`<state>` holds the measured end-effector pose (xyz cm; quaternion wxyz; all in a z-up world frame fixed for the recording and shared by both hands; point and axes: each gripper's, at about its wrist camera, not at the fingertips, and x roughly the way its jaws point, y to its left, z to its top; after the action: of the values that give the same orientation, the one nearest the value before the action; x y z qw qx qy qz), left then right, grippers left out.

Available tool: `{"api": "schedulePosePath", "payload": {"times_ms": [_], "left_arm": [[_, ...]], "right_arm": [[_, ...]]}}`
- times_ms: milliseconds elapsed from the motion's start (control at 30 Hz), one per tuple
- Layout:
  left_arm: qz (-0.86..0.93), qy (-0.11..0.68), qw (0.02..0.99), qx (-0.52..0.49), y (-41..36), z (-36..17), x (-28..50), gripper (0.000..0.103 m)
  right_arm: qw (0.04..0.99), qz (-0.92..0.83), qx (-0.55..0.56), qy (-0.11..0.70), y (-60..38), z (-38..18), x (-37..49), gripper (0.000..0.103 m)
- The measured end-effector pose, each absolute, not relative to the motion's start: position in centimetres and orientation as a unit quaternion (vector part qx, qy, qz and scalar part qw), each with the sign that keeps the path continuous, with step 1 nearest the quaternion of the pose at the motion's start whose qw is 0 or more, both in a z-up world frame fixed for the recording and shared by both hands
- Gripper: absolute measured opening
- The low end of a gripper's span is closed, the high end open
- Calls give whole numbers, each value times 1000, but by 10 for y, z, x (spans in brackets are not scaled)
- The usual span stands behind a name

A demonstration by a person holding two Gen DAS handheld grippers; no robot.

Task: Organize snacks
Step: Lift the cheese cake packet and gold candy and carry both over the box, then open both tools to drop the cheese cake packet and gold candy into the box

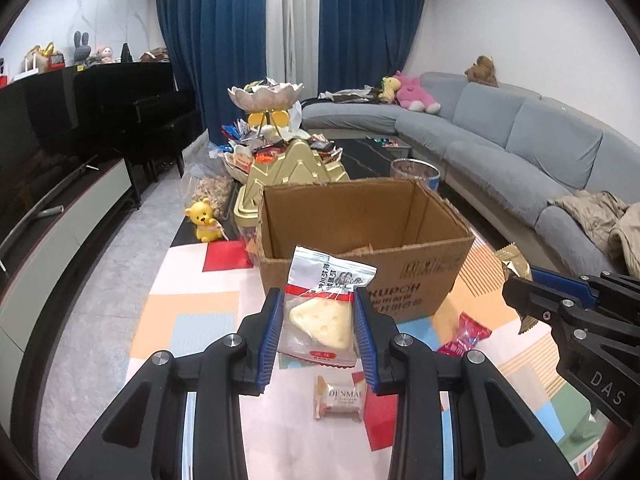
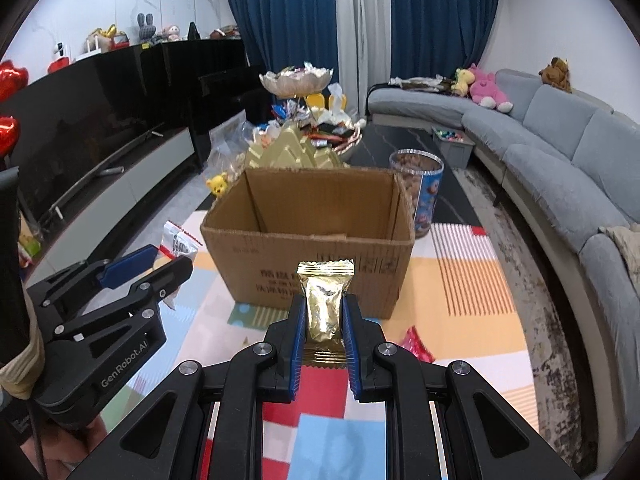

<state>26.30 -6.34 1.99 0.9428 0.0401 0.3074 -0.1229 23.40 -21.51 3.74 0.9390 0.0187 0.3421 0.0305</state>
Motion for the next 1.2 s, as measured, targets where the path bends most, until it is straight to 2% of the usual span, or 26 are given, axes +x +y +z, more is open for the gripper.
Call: {"api": "schedulePosePath", "payload": {"times_ms": [567,1200], "left_arm": [[-111,275,955,30,-76,49,298,35],[-107,278,954,29,-87,42,367,35]], "right_arm": [[957,18,20,288,-219,69,273,20],[963,-7,0,269,-231,65,341,20]]}}
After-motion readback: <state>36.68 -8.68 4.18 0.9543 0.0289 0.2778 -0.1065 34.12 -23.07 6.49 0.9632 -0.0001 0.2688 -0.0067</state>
